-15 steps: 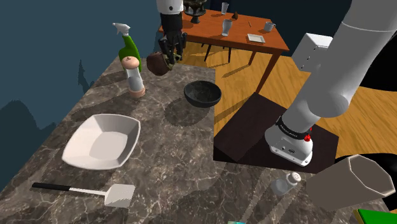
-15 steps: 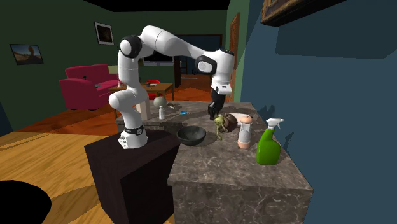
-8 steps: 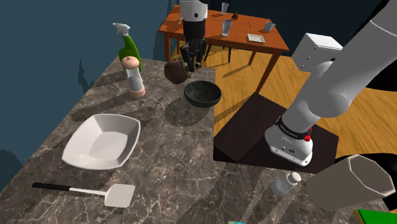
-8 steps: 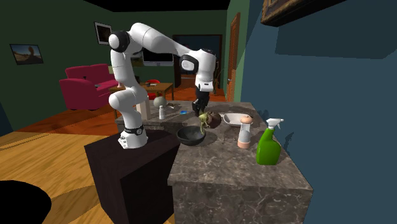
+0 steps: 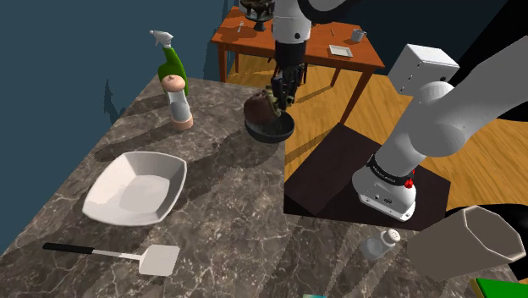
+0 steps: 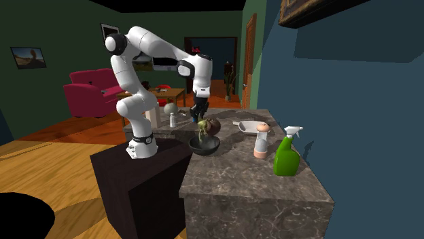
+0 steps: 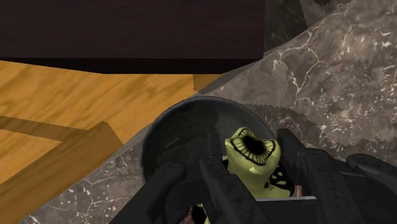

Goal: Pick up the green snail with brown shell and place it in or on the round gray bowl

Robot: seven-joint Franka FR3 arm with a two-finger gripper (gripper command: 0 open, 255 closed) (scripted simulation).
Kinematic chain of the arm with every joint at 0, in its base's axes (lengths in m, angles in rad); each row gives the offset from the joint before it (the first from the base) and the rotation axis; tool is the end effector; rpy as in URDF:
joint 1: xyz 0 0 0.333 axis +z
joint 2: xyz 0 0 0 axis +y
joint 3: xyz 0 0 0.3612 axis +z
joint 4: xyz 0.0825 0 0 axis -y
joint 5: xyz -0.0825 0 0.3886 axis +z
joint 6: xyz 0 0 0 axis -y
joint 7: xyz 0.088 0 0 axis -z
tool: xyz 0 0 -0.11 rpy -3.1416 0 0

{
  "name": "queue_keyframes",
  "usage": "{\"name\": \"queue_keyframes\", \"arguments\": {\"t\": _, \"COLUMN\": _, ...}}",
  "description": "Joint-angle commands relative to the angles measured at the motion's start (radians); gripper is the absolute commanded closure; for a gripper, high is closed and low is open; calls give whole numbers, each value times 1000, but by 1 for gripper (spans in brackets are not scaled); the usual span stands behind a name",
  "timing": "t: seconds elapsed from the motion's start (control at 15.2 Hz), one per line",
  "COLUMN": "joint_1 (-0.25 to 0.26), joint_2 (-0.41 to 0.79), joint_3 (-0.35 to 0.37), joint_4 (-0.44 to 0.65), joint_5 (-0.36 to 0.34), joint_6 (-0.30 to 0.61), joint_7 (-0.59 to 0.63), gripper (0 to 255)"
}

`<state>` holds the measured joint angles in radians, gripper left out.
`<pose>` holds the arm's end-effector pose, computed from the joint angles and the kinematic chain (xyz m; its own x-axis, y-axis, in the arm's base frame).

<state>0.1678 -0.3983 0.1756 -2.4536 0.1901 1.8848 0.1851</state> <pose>0.3591 0.1479 0.4644 0.9791 0.0693 -0.1910 0.0577 -0.9962 -0.0658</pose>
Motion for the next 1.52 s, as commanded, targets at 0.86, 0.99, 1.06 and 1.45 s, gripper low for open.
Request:
{"name": "queue_keyframes", "arguments": {"t": 0.86, "joint_1": 3, "joint_2": 73, "joint_3": 14, "joint_4": -112, "joint_5": 12, "joint_6": 185, "joint_7": -16, "gripper": 255}}
{"name": "queue_keyframes", "arguments": {"t": 0.99, "joint_1": 3, "joint_2": 73, "joint_3": 14, "joint_4": -112, "joint_5": 12, "joint_6": 185, "joint_7": -16, "gripper": 255}}
{"name": "queue_keyframes", "arguments": {"t": 1.06, "joint_1": 3, "joint_2": 73, "joint_3": 14, "joint_4": -112, "joint_5": 12, "joint_6": 185, "joint_7": -16, "gripper": 255}}
{"name": "queue_keyframes", "arguments": {"t": 1.45, "joint_1": 3, "joint_2": 73, "joint_3": 14, "joint_4": -112, "joint_5": 12, "joint_6": 185, "joint_7": -16, "gripper": 0}}
